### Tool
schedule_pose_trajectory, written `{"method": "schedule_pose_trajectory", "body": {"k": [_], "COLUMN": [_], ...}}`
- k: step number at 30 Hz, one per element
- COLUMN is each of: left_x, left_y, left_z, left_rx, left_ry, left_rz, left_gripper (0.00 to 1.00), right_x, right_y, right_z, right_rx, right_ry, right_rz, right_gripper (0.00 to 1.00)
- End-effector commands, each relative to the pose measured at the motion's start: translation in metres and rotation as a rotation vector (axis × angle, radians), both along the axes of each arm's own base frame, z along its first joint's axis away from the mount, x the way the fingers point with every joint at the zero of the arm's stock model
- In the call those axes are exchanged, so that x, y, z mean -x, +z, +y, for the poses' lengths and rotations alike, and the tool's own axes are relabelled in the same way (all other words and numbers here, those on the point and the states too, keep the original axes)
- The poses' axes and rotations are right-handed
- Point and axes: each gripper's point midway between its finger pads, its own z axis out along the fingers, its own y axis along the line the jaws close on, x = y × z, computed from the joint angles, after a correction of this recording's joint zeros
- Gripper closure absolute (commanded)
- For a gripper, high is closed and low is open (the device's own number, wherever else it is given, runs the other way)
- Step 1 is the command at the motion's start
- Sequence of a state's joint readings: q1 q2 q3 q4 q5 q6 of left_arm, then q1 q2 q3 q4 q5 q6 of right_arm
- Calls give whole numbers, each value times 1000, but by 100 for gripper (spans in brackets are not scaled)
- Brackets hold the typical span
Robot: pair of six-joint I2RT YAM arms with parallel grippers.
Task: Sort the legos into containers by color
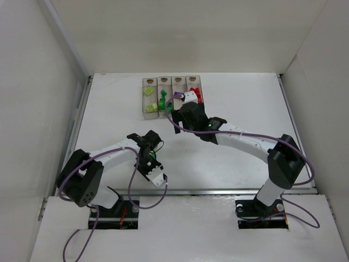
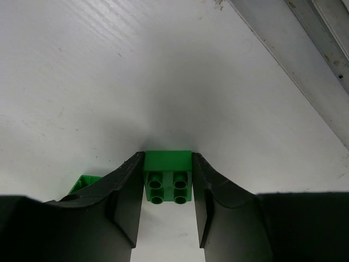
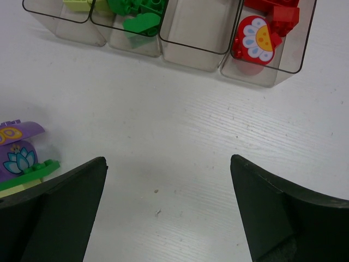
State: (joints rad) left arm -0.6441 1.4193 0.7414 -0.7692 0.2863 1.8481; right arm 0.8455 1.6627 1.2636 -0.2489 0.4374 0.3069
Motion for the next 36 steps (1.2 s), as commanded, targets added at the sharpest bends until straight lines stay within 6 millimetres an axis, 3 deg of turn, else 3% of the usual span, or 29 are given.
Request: {"method": "schedule_pose_trajectory", "body": {"k": [1,4,7,10,11,13,14,16,18,19,20,21,22,23,24,26,27,30,31,32,34,36], "left_x": [4,5,9,-6,-12,-54,-76,-121,-163,-188,-201,-226,-233,-247,-258,-281,-290,-309,-321,-332,-345,-356], "left_y": [-6,-1,23,72,87,135,145,185,203,222,230,231,220,232,219,222,205,200,184,192,181,186], "left_z": [-7,-8,-23,-70,-82,-117,-118,-134,-124,-125,-123,-115,-111,-113,-115,-111,-114,-122,-118,-117,-115,-104], "left_rx": [30,44,134,340,386,583,638,821,937,1050,1104,1162,1145,1202,1192,1222,1198,1204,1178,1195,1175,1191], "left_ry": [32,32,62,161,290,408,497,704,869,894,993,1049,1107,1107,1134,1164,1193,1207,1243,1282,1351,1381], "left_rz": [26,24,47,66,96,55,58,58,37,-22,9,-39,-25,-61,-59,-109,-93,-77,-83,-93,-92,-109], "left_gripper": [94,100,100,100,100,100,100,100,100,100,100,100,100,100,100,100,99,89,87,87,87,87], "right_x": [-13,-15,-16,-32,-35,-52,-58,-72,-78,-85,-87,-88,-90,-94,-95,-105,-107,-126,-134,-138,-142,-143], "right_y": [28,27,39,50,50,60,65,75,85,91,91,100,100,105,111,107,107,106,113,102,101,99], "right_z": [17,18,26,19,16,0,-5,-23,-32,-42,-46,-48,-53,-56,-56,-63,-61,-65,-67,-64,-61,-58], "right_rx": [-61,-44,-80,-125,-161,-234,-263,-314,-324,-321,-321,-318,-310,-305,-303,-267,-267,-228,-225,-195,-182,-173], "right_ry": [15,25,49,53,34,-3,-23,-87,-124,-162,-171,-173,-178,-181,-174,-176,-176,-167,-170,-153,-140,-127], "right_rz": [-70,-75,-86,-81,-64,-50,-49,-54,-79,-103,-104,-126,-130,-143,-157,-165,-165,-179,-197,-178,-170,-164], "right_gripper": [0,0,0,0,0,0,0,0,0,0,0,0,0,0,0,0,0,0,0,0,0,0]}}
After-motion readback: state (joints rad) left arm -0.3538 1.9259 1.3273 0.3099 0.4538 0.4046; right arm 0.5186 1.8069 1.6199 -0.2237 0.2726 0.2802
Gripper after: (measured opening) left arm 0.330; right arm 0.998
